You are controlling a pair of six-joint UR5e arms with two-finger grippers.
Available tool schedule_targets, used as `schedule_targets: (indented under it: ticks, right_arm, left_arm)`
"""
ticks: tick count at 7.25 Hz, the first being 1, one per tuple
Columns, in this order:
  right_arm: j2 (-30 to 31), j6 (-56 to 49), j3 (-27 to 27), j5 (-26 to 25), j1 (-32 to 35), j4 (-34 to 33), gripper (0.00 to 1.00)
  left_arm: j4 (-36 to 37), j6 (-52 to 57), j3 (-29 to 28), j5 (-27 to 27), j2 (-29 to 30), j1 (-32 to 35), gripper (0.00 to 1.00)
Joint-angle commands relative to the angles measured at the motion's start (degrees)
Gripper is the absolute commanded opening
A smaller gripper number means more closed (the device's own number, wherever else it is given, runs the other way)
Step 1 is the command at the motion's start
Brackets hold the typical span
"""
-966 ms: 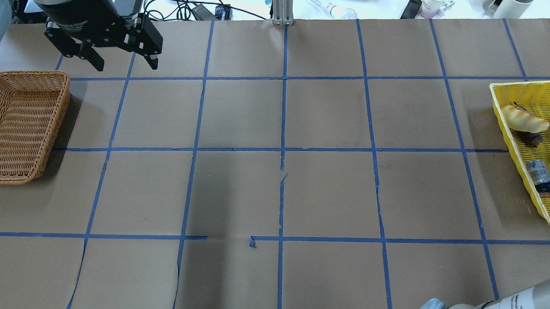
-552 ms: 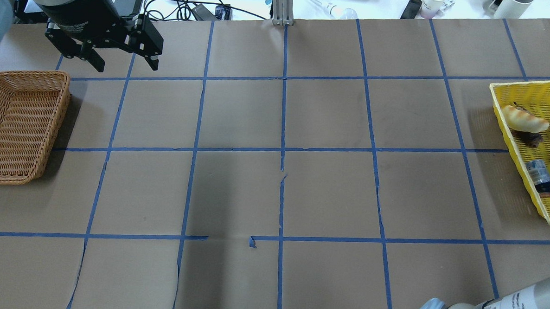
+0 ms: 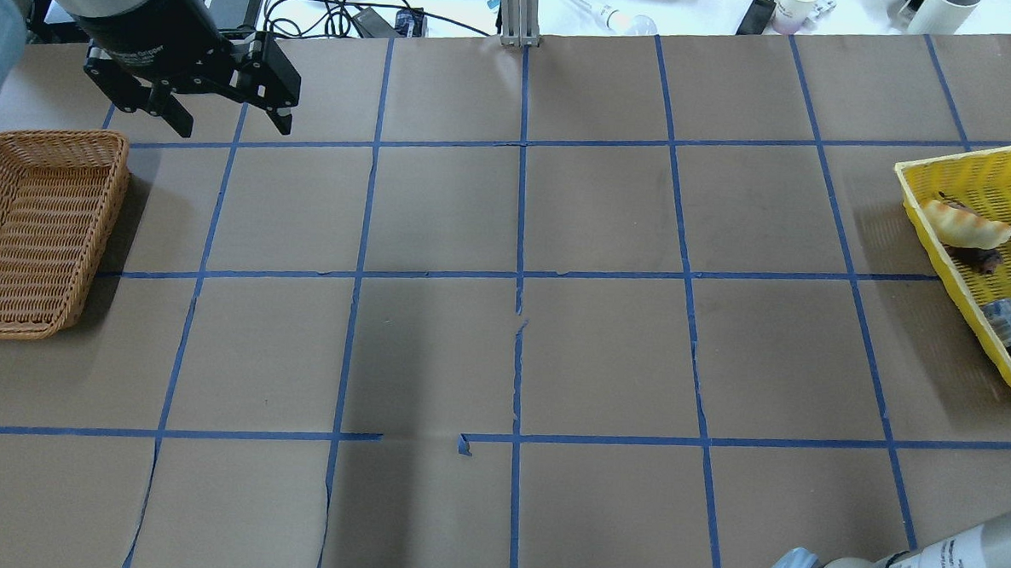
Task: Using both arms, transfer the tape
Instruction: 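Reach the right gripper down into the yellow tray toward the tape roll, then grasp the yellow tape roll with the right gripper and lift it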
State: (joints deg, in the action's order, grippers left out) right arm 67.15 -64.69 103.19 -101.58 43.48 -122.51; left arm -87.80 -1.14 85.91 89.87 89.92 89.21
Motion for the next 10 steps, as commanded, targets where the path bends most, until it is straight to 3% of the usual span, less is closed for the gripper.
schedule_targets:
  ticks: [1, 3, 5, 8, 10]
  right_arm:
    - [5.2, 5.4, -0.2, -0.2, 0.7, 3.9, 0.0]
    - [8.5, 8.3, -0.4, 0.8, 3.4, 7.5, 0.0]
    - [12.0, 22.1, -0.4, 5.9, 13.0, 10.5, 0.0]
    - [11.4, 60.3, -1.9, 8.5, 40.4, 8.9, 0.0]
    - [1.8, 83.7, -12.6, 11.2, 54.9, 8.3, 0.0]
  left_arm:
    - [0.0, 0.0, 0.0, 0.0, -0.1, 0.0, 1.0]
    - [0.0, 0.0, 0.0, 0.0, -0.1, 0.0, 1.0]
    - [0.0, 0.0, 0.0, 0.0, -0.1, 0.0, 1.0]
    - [0.0, 0.2, 0.0, 0.0, -0.2, -0.2, 1.0]
    - [0.0, 0.8, 0.0, 0.1, -0.2, -0.5, 1.0]
